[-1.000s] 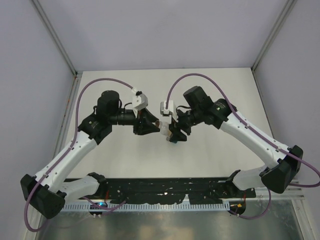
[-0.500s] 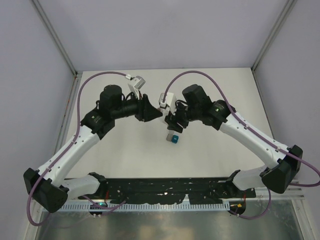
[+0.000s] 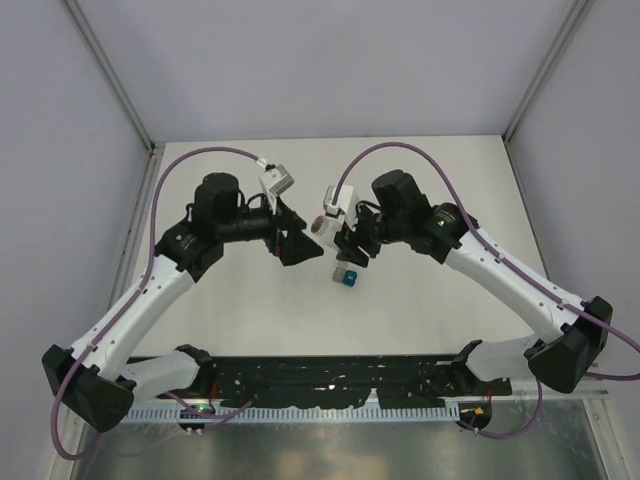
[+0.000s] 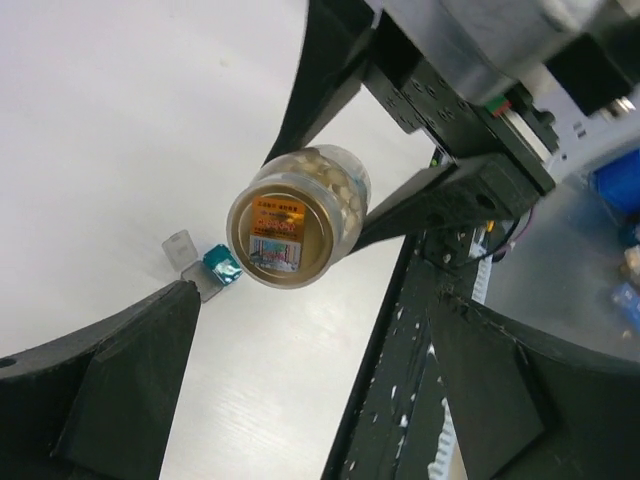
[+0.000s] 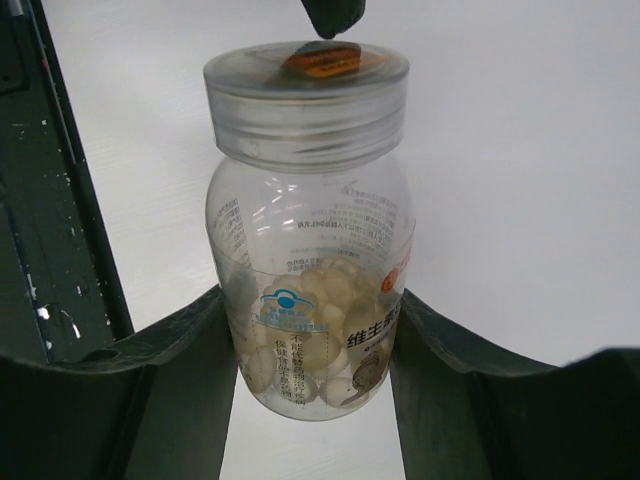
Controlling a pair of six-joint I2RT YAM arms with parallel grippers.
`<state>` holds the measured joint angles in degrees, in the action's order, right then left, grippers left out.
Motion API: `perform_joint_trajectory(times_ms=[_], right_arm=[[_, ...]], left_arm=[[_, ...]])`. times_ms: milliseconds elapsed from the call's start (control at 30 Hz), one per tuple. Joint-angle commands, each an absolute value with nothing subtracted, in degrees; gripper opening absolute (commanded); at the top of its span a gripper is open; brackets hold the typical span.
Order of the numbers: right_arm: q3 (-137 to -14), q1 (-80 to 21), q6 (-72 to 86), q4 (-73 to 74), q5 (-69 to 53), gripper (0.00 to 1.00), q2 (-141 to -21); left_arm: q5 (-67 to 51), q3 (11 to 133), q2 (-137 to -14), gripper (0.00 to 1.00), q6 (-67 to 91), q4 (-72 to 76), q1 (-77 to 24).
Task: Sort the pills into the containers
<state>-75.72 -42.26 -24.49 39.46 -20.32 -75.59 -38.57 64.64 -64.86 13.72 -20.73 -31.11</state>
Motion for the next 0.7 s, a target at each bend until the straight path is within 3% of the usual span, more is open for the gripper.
perform_joint_trajectory(times_ms=[0,167,400,667], right_arm=[[-75.67,-42.28,-27.41,39.98,-27.59,0.06,-73.04],[-77.6,-42.27,-30.32,44.99,-36.81,0.06,-73.91],[-80.07,-42.28,-31.99,48.07,-41.31,0.06,-75.67],[-79.89,-42.28,-31.82,48.25,-40.87,0.06,-75.59]], left_arm=[[-49.29,64.6,-59.69,1.0,-3.39,-22.93,-30.41],[-55.54,62.49,-56.43,1.0,-14.31,-23.38,-30.41],[-56.34,62.49,-58.53,1.0,-16.35,-21.8,-31.73],[-55.28,63.28,-61.26,0.75,-13.19,-18.9,-33.31]])
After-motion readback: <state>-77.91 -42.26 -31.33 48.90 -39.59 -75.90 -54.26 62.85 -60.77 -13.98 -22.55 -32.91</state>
